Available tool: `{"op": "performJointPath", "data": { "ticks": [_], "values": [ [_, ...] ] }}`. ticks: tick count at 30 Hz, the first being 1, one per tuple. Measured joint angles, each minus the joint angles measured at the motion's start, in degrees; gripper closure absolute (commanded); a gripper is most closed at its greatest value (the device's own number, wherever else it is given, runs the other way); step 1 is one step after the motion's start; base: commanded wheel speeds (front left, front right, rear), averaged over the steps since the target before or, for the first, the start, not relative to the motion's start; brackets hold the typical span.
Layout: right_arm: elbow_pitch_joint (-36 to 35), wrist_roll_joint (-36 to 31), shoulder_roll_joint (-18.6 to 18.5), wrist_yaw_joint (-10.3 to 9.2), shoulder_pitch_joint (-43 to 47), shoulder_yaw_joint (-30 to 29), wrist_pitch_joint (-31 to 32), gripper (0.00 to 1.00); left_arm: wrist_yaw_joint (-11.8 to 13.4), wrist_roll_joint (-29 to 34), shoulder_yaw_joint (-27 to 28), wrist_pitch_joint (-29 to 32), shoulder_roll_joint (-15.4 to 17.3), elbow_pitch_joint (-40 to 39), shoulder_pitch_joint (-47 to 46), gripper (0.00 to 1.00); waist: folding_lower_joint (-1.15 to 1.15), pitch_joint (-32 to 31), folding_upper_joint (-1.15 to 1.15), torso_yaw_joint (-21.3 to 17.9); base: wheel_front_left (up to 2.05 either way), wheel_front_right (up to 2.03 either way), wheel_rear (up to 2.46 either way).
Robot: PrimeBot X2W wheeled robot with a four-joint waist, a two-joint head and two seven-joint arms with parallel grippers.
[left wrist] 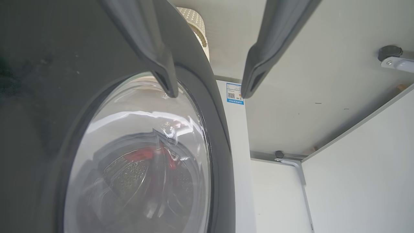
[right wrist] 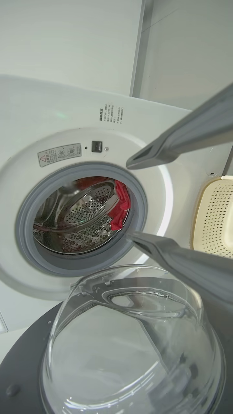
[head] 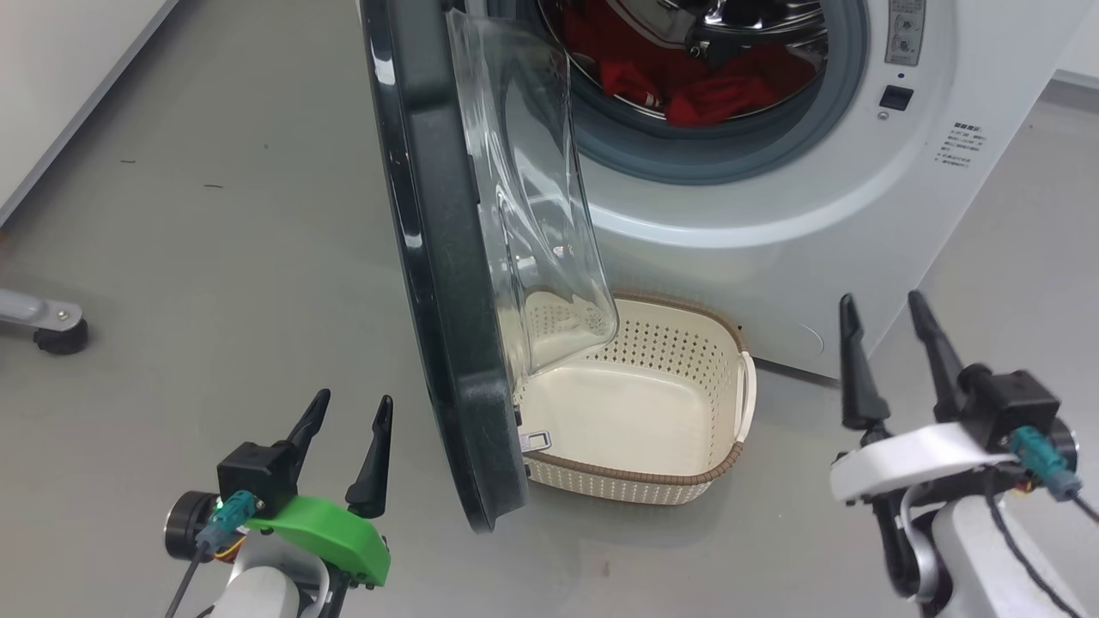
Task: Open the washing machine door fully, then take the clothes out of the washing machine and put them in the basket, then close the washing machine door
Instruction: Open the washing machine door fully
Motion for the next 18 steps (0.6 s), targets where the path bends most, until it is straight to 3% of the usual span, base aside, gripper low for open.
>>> {"op": "performJointPath", "data": {
  "ticks": [18],
  "values": [
    [0.7,-7.2,4.8,-1.4,4.5,-2.4,0.0,0.0,0.0,0.0,0.1,0.0,0.0,0.0,0.0,0.0,0.0,0.4,0.0,0.4,0.0,0.0,0.0]
  ]
}}
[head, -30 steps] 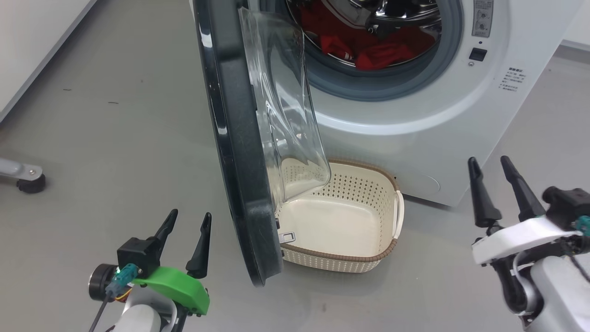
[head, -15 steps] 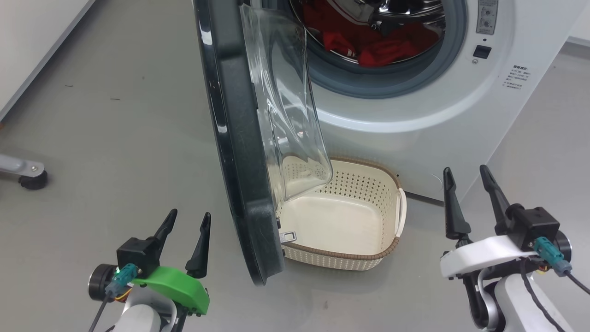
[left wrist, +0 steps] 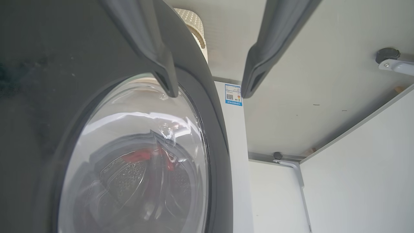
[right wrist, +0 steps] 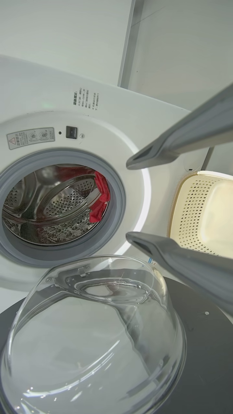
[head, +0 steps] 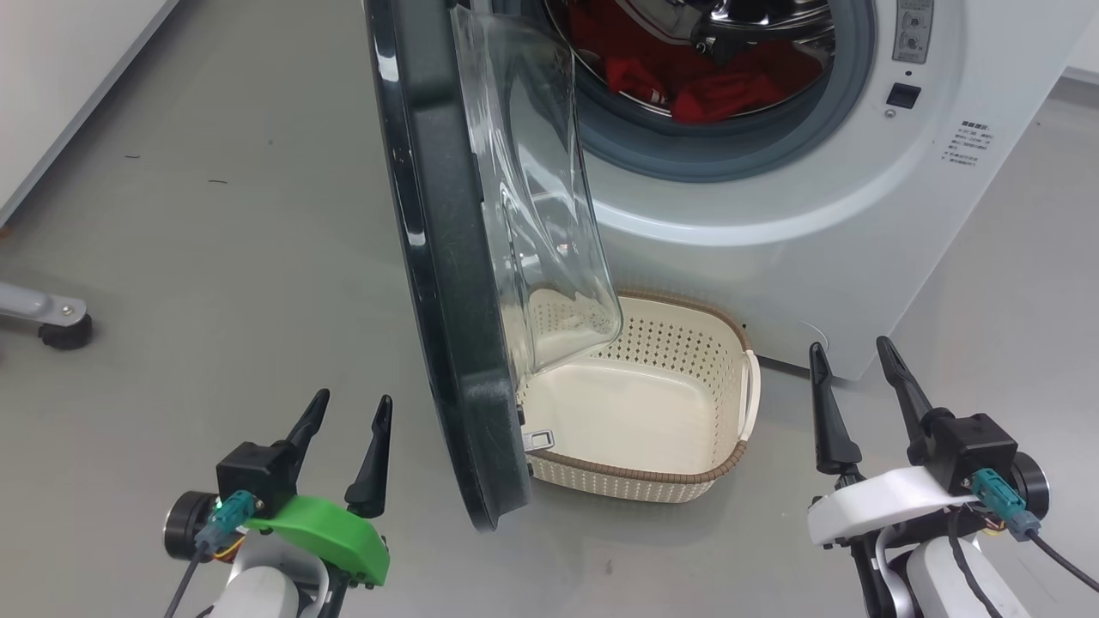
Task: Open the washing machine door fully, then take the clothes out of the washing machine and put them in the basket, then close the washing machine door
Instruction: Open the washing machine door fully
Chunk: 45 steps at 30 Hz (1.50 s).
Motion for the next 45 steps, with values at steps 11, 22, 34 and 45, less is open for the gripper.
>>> {"op": "performJointPath", "data": {
  "ticks": [11,22,34,45],
  "values": [
    [0.0,-1.8,1.3,0.02,1.2,-1.6,0.0,0.0,0.0,0.0,0.1,0.0,0.0,0.0,0.0,0.0,0.0,-0.1,0.0,0.0,0.0,0.0,0.0],
    [0.1,-2.5,2.3,0.62,2.3,-3.2,0.0,0.0,0.0,-0.1,0.2,0.0,0.0,0.2,0.1,0.62,0.0,-0.3,0.0,0.0,0.0,0.0,0.0],
    [0.5,-4.2,3.0,1.65,3.1,-4.2,0.0,0.0,0.2,0.2,0.4,0.0,0.0,-1.9,0.1,1.0,0.0,-0.7,0.0,0.5,0.0,0.0,0.0],
    [0.5,-4.8,3.3,2.81,3.4,-5.3,0.0,0.0,1.4,2.1,4.2,0.0,-0.1,-15.4,-1.7,1.0,0.0,-1.0,0.0,1.2,0.0,0.0,0.0]
  ]
}}
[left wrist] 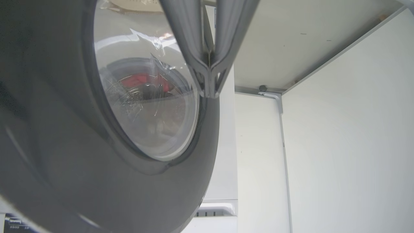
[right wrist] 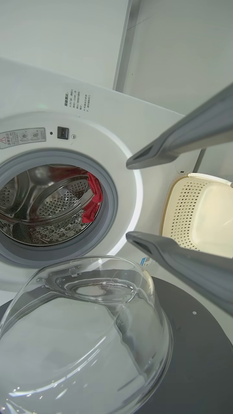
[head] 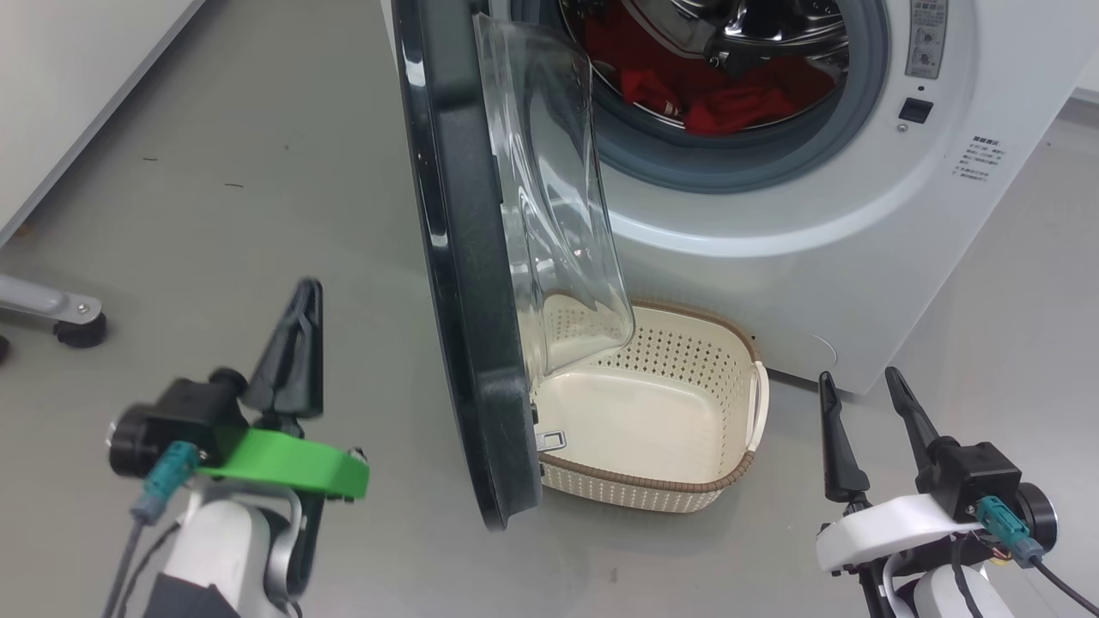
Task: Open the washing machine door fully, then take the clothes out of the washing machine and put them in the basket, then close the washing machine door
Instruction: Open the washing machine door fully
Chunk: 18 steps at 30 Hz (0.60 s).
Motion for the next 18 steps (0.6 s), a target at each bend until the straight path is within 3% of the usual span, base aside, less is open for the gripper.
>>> {"op": "performJointPath", "data": {
  "ticks": [10,18],
  "values": [
    [0.0,-0.4,0.3,0.8,0.1,-0.8,0.0,0.0,-0.5,3.2,0.6,-0.3,0.0,-18.7,-3.6,1.0,0.0,-0.4,0.0,0.2,0.0,0.0,0.0],
    [0.3,-0.4,0.5,0.98,0.1,-1.2,0.0,0.0,-2.8,3.1,-5.6,-0.4,0.0,-27.1,-3.6,1.0,0.0,-0.6,0.0,0.0,0.0,0.0,0.0]
  ]
}}
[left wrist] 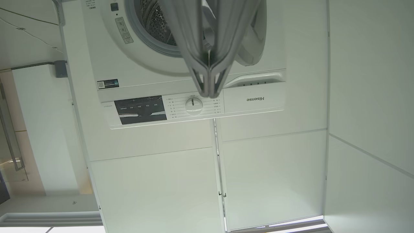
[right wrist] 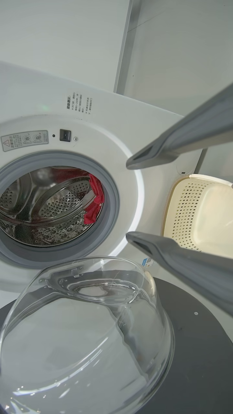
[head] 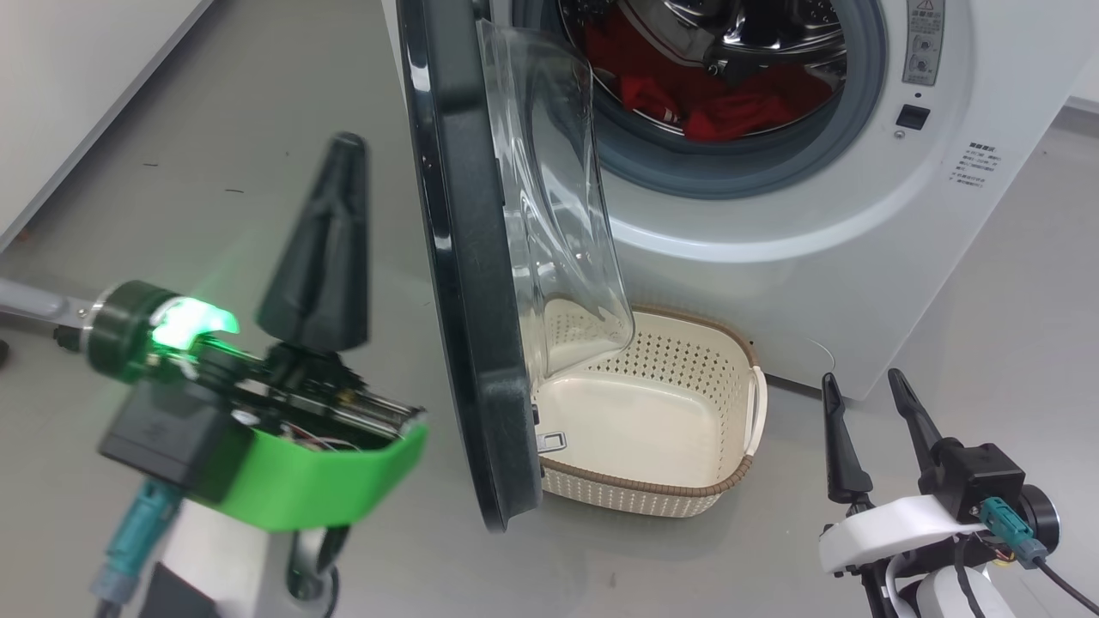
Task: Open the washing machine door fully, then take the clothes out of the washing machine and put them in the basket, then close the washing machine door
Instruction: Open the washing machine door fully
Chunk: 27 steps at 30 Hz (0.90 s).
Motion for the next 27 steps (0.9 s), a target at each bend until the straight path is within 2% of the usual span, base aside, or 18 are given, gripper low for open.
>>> {"op": "performJointPath", "data": {
  "ticks": [6,13,22,27],
  "values": [
    [0.4,-0.1,0.2,0.36,0.0,0.0,0.0,0.0,-1.1,-2.1,-9.0,0.2,0.1,-1.7,2.9,1.0,0.0,-0.2,0.0,-0.3,0.0,0.0,0.0],
    [0.6,-0.1,0.3,0.36,0.1,-0.1,0.0,0.0,-1.1,-5.9,-16.9,4.4,0.7,-2.6,5.6,1.0,0.0,-0.4,0.0,-0.6,0.0,0.0,0.0],
    [1.2,-0.1,0.4,0.79,0.2,-0.3,0.0,0.0,-1.3,-11.1,-25.2,13.0,5.1,0.0,9.9,1.0,0.0,-0.6,0.0,-0.9,0.0,0.0,0.0],
    [1.6,-0.1,0.4,0.82,0.3,-0.3,0.0,0.0,-1.3,-12.3,-26.1,17.0,7.4,2.8,12.5,1.0,0.0,-0.7,0.0,-1.1,0.0,0.0,0.0]
  ]
}}
